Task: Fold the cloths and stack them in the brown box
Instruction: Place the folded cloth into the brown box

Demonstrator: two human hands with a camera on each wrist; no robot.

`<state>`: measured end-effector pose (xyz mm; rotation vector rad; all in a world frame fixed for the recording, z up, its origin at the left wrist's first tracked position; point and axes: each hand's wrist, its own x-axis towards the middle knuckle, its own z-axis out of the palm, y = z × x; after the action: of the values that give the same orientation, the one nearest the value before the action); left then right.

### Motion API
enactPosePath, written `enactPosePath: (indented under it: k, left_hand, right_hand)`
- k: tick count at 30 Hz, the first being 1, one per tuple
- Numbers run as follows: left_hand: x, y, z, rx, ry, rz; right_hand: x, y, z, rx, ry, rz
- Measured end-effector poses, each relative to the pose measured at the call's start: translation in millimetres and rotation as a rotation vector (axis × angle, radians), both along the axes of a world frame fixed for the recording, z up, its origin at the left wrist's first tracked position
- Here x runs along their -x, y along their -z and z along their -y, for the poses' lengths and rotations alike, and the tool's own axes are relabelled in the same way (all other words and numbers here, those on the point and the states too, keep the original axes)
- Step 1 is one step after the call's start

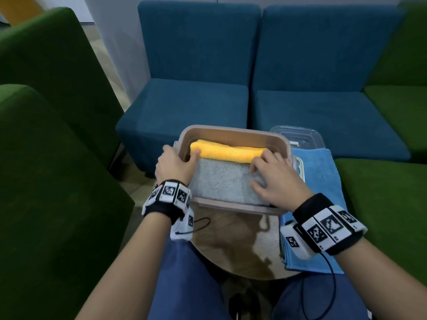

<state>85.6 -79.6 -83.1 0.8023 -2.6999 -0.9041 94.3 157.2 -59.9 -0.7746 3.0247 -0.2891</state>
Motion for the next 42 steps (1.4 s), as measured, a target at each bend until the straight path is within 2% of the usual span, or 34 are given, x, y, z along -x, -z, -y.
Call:
enactPosePath:
  k: [2, 4, 9, 13, 16, 20, 24, 28, 32, 34, 39, 42]
  left_hand:
    - [-16.0, 1.4, -3.1, 0.025, -0.017, -0.051]
    - [-24.5, 3.5, -5.5, 0.028, -0.026, -0.095]
    - [-31.4, 6.1, -11.3, 0.02, -0.012, -0.135]
    - [-35.9, 9.9, -17.0, 0.029, 0.014, -0.136]
    - [-35.7, 11.2, -17.3, 0.048, 0.017, -0.122]
    - [-33.9, 12.3, -18.8, 0.057, 0.028, -0.11]
    - [-30.2, 12.2, -22.0, 0.055, 0.033, -0.103]
    - [-24.7, 12.4, -23.7, 0.076, 0.049, -0.098]
    - [-24.8, 11.4, -23.8, 0.079, 0.038, -0.105]
    - [-26.1, 12.6, -25.2, 0.078, 0.042, -0.106]
    - [-22.7, 12.0, -27.4, 0.092, 0.034, -0.081]
    - [-17.6, 9.9, -28.4, 0.101, 0.046, -0.048]
  right_hand:
    - [3.2, -19.4, 10.1, 0.076, -0.015, -0.122]
    - [15.6, -35.9, 21.5, 0.108, -0.063, -0.114]
    - [45.9, -31.6, 64.7, -0.146, -0.204, 0.272]
    - [52.1, -22.2, 84.0, -0.31, -0.278, 0.282]
    - [49.7, -21.8, 88.5, -0.423, -0.318, 0.211]
    - [45.3, -8.2, 86.6, -0.579, -0.239, 0.224]
    - [46.6, -7.1, 80.7, -0.647, -0.229, 0.293]
    - [48.8, -13.5, 75.8, -0.598, -0.247, 0.292]
    - [48.0, -18.9, 84.1, -0.401, -0.292, 0.142]
    - [47.4, -15.3, 89.7, -0.334, -0.281, 0.191]
    - [46.1, -5.5, 89.0, -0.336, -0.261, 0.399]
    - [49.0, -12.5, 85.1, -0.304, -0.298, 0.366]
